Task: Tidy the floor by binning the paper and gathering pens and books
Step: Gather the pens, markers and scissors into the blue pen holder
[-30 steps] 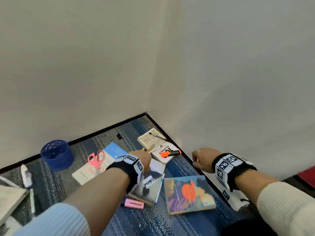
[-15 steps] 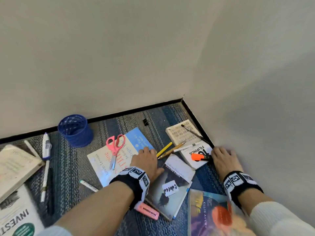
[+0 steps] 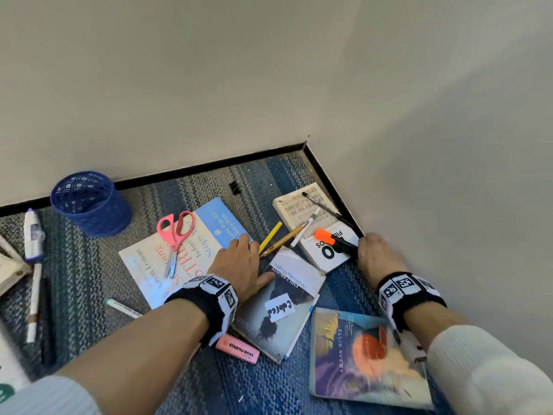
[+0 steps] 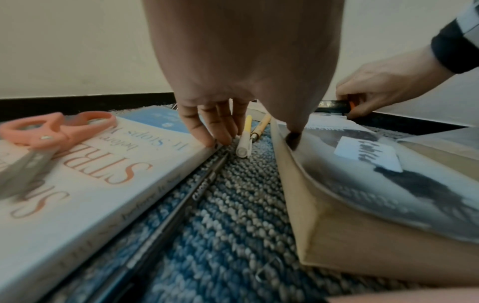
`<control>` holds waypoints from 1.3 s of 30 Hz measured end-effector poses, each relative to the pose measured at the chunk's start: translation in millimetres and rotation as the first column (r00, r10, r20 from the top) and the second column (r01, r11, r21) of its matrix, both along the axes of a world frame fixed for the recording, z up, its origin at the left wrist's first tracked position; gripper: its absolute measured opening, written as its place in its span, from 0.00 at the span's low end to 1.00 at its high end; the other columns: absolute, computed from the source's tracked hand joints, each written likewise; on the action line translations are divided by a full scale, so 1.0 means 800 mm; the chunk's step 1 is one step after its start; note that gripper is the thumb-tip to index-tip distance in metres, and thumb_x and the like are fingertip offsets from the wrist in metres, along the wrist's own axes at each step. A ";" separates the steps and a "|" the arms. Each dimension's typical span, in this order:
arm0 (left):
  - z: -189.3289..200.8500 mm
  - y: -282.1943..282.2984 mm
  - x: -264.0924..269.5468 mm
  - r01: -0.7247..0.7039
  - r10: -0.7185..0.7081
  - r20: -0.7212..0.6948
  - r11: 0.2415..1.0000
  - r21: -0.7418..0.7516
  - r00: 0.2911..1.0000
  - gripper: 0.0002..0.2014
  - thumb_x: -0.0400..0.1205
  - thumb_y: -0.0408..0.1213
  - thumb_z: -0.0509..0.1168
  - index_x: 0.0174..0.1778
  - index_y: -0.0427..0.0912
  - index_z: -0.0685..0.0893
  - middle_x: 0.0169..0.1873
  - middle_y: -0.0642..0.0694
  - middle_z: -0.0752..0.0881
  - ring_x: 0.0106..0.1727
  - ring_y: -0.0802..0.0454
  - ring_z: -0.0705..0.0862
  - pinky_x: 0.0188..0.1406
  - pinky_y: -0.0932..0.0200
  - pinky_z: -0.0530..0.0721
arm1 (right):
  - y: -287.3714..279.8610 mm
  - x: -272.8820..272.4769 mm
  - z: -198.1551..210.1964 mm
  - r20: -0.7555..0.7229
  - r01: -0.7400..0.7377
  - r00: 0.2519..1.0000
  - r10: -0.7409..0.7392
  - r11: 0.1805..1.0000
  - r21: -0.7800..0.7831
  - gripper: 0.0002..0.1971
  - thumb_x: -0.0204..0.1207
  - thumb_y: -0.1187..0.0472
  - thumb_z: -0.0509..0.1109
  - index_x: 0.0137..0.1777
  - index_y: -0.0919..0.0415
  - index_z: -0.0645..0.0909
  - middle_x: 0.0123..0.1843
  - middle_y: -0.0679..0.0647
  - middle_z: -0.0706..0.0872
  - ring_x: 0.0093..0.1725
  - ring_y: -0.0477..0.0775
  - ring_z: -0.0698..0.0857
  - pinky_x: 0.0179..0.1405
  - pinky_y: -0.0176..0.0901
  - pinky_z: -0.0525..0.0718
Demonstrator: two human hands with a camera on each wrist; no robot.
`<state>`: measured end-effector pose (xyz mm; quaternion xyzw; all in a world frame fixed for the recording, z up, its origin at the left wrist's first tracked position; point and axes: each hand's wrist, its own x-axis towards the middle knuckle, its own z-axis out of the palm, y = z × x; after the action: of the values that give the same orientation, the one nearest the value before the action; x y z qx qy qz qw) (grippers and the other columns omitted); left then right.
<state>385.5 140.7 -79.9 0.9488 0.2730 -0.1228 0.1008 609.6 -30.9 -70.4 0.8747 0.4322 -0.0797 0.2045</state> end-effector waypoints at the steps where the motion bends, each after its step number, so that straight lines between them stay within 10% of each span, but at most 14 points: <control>1: 0.000 -0.001 0.000 -0.003 0.003 0.002 1.000 -0.005 1.000 0.30 0.81 0.66 0.55 0.62 0.42 0.71 0.60 0.42 0.72 0.62 0.42 0.75 0.54 0.48 0.79 | -0.001 0.000 0.003 -0.105 0.090 0.991 -0.079 0.991 0.100 0.07 0.82 0.64 0.60 0.55 0.64 0.77 0.57 0.62 0.81 0.55 0.64 0.82 0.53 0.51 0.80; 5: 0.005 -0.002 0.001 -0.012 0.012 -0.007 1.000 -0.017 1.000 0.29 0.81 0.65 0.55 0.64 0.42 0.70 0.61 0.42 0.73 0.62 0.41 0.76 0.56 0.47 0.79 | -0.012 0.004 0.018 -0.466 0.420 0.863 -0.195 0.791 0.446 0.07 0.76 0.61 0.72 0.37 0.57 0.79 0.33 0.56 0.87 0.32 0.55 0.83 0.32 0.41 0.76; 8: 0.010 -0.005 0.002 -0.006 0.006 -0.019 1.000 -0.015 1.000 0.30 0.81 0.65 0.55 0.65 0.41 0.70 0.61 0.41 0.73 0.62 0.41 0.78 0.56 0.47 0.80 | -0.015 0.011 0.021 -0.586 0.570 0.788 -0.192 0.589 0.573 0.08 0.81 0.61 0.67 0.39 0.54 0.82 0.28 0.56 0.88 0.28 0.57 0.87 0.36 0.51 0.89; 14: 0.013 -0.013 -0.002 0.032 -0.034 -0.070 0.999 -0.029 0.997 0.35 0.76 0.69 0.61 0.64 0.41 0.70 0.61 0.42 0.77 0.62 0.43 0.79 0.57 0.49 0.79 | -0.020 0.001 0.006 -0.231 0.342 0.925 -0.303 0.927 0.153 0.10 0.76 0.60 0.68 0.55 0.57 0.85 0.51 0.60 0.89 0.51 0.62 0.87 0.51 0.46 0.84; 25: 0.016 0.001 -0.010 -0.027 0.013 -0.048 0.953 -0.301 0.999 0.34 0.72 0.57 0.75 0.63 0.40 0.69 0.62 0.41 0.77 0.61 0.40 0.82 0.57 0.49 0.80 | -0.021 -0.031 -0.001 -0.124 0.193 0.975 -0.186 0.980 0.043 0.14 0.78 0.71 0.56 0.58 0.67 0.80 0.56 0.63 0.85 0.55 0.65 0.85 0.50 0.51 0.82; 30: 0.032 -0.019 -0.006 0.157 -0.159 -0.073 0.987 -0.028 0.985 0.29 0.78 0.55 0.68 0.65 0.40 0.68 0.63 0.40 0.75 0.62 0.40 0.80 0.54 0.47 0.78 | -0.026 -0.052 0.041 -0.175 0.154 0.973 -0.148 0.988 0.022 0.14 0.78 0.71 0.56 0.61 0.66 0.75 0.53 0.66 0.86 0.53 0.66 0.86 0.44 0.49 0.80; 39: 0.109 -0.135 0.048 0.549 -0.535 -0.120 0.813 0.193 0.836 0.20 0.85 0.46 0.59 0.71 0.40 0.72 0.65 0.39 0.76 0.66 0.41 0.77 0.62 0.46 0.75 | -0.084 -0.151 0.247 -0.084 0.023 0.996 0.004 0.948 0.317 0.06 0.70 0.69 0.65 0.40 0.63 0.83 0.41 0.60 0.87 0.41 0.63 0.85 0.35 0.44 0.74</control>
<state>423.7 32.5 7.5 0.9882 0.0062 -0.1438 -0.0521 488.5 -98.2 127.1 0.8941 0.4434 -0.0466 0.0423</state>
